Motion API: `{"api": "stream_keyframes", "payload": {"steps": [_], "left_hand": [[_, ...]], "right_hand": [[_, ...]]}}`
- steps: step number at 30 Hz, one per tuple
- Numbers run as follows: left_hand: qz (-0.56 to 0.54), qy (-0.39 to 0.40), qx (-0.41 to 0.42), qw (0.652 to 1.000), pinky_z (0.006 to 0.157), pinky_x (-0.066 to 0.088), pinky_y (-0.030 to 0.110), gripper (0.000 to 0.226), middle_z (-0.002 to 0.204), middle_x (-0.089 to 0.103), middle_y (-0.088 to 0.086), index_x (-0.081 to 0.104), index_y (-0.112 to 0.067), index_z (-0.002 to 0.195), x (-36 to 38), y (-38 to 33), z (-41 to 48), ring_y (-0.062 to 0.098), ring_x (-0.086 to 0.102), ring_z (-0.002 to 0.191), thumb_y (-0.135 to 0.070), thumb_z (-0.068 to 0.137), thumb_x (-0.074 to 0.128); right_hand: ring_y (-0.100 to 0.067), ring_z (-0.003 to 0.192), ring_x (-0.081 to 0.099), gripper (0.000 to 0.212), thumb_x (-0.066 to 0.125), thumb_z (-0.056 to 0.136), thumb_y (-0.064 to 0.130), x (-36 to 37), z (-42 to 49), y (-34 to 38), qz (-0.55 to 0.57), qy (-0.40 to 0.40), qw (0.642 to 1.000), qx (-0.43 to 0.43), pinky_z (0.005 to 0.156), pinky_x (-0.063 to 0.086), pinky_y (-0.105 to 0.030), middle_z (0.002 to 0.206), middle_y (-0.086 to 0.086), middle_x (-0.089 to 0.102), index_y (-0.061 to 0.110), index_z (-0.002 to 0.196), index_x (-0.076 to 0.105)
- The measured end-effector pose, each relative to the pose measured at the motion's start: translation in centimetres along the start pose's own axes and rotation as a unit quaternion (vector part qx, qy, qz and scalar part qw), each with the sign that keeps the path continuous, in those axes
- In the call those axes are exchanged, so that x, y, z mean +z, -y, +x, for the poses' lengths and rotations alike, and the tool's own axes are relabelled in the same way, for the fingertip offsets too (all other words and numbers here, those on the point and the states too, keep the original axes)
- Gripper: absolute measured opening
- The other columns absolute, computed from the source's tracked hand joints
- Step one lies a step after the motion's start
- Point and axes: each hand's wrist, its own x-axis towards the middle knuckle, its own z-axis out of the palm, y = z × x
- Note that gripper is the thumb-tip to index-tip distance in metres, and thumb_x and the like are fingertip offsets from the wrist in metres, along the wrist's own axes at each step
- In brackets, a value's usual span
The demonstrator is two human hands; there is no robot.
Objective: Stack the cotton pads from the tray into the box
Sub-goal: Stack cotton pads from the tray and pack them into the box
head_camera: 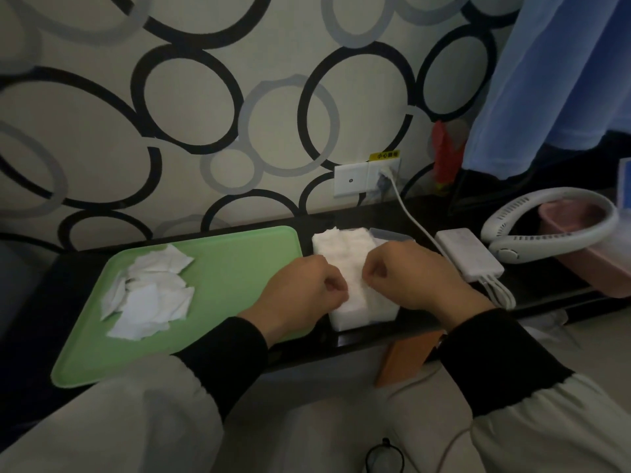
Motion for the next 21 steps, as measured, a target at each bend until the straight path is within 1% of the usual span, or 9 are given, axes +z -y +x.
{"api": "stream_keyframes", "payload": {"steps": [2, 5, 8, 10, 13, 14, 16, 18, 21], "left_hand": [[-0.038, -0.012, -0.012, 0.999, 0.066, 0.044, 0.02, 0.006, 0.086, 0.065, -0.014, 0.075, -0.03, 0.09, -1.1, 0.7, -0.8, 0.001, 0.054, 0.068, -0.034, 0.087, 0.071], [-0.053, -0.02, -0.039, 0.998, 0.063, 0.04, 0.011, 0.005, 0.085, 0.066, -0.017, 0.074, -0.032, 0.089, -3.2, 3.1, -2.9, -0.003, 0.057, 0.068, -0.036, 0.087, 0.071], [-0.068, -0.016, -0.094, 0.993, 0.064, 0.04, 0.005, 0.006, 0.085, 0.07, -0.018, 0.076, -0.031, 0.09, -5.3, 6.3, -5.8, -0.009, 0.058, 0.068, -0.034, 0.088, 0.072], [-0.085, -0.038, -0.147, 0.985, 0.07, 0.044, 0.008, 0.005, 0.087, 0.073, -0.017, 0.076, -0.03, 0.088, -6.2, 8.8, -7.9, -0.01, 0.06, 0.071, -0.033, 0.088, 0.073], [-0.118, -0.11, -0.236, 0.958, 0.081, 0.05, 0.022, 0.006, 0.086, 0.073, -0.014, 0.074, -0.03, 0.081, -6.7, 12.5, -10.9, -0.002, 0.065, 0.082, -0.028, 0.087, 0.073], [-0.126, -0.132, -0.263, 0.947, 0.081, 0.05, 0.024, 0.008, 0.086, 0.073, -0.013, 0.073, -0.029, 0.078, -6.8, 13.7, -11.7, 0.003, 0.066, 0.085, -0.026, 0.086, 0.074], [-0.133, -0.161, -0.31, 0.928, 0.079, 0.046, 0.023, 0.013, 0.084, 0.072, -0.012, 0.07, -0.03, 0.074, -6.9, 15.4, -13.0, 0.009, 0.066, 0.086, -0.022, 0.084, 0.075], [-0.141, -0.165, -0.329, 0.919, 0.075, 0.043, 0.02, 0.018, 0.082, 0.07, -0.01, 0.068, -0.031, 0.076, -7.2, 16.8, -13.9, 0.012, 0.066, 0.085, -0.017, 0.082, 0.076], [-0.131, -0.129, -0.338, 0.923, 0.076, 0.042, 0.018, 0.021, 0.087, 0.07, -0.006, 0.068, -0.032, 0.082, -7.9, 18.3, -14.8, 0.011, 0.064, 0.085, -0.013, 0.08, 0.076]], "right_hand": [[-0.014, 0.089, 0.064, 0.019, 0.054, 0.091, 0.03, 0.1, 0.3, 1.2, 0.044, -0.024, 0.999, -0.015, 0.08, 0.057, -0.04, 0.094, 0.011, 0.07, 0.034, 0.094, 0.073], [-0.014, 0.088, 0.066, 0.017, 0.057, 0.088, 0.026, 0.7, 0.9, 4.3, 0.096, -0.063, 0.991, -0.066, 0.081, 0.055, -0.037, 0.091, 0.008, 0.073, 0.029, 0.088, 0.074], [-0.014, 0.084, 0.066, 0.013, 0.061, 0.088, 0.024, 2.0, 1.5, 8.4, 0.14, -0.031, 0.983, -0.113, 0.08, 0.055, -0.035, 0.087, 0.007, 0.073, 0.024, 0.087, 0.074], [-0.012, 0.084, 0.066, 0.012, 0.062, 0.087, 0.027, 3.1, 2.2, 11.2, 0.149, -0.005, 0.98, -0.132, 0.079, 0.055, -0.032, 0.086, 0.008, 0.072, 0.026, 0.089, 0.074], [-0.011, 0.086, 0.066, 0.014, 0.061, 0.088, 0.026, 4.8, 3.1, 14.7, 0.158, 0.025, 0.975, -0.152, 0.08, 0.054, -0.03, 0.088, 0.009, 0.072, 0.024, 0.09, 0.074], [-0.011, 0.086, 0.066, 0.014, 0.061, 0.088, 0.025, 5.3, 3.5, 15.7, 0.163, 0.033, 0.974, -0.157, 0.08, 0.054, -0.03, 0.087, 0.01, 0.071, 0.023, 0.089, 0.075], [-0.01, 0.085, 0.066, 0.013, 0.061, 0.089, 0.024, 6.3, 4.3, 17.3, 0.17, 0.048, 0.971, -0.16, 0.081, 0.054, -0.03, 0.087, 0.011, 0.071, 0.023, 0.089, 0.074], [-0.009, 0.085, 0.065, 0.014, 0.061, 0.089, 0.023, 7.3, 5.1, 18.4, 0.174, 0.056, 0.971, -0.156, 0.083, 0.054, -0.031, 0.089, 0.011, 0.072, 0.023, 0.089, 0.074], [-0.011, 0.087, 0.066, 0.014, 0.06, 0.089, 0.024, 8.6, 6.3, 19.7, 0.169, 0.059, 0.973, -0.148, 0.085, 0.055, -0.034, 0.091, 0.011, 0.072, 0.023, 0.088, 0.074]]}}
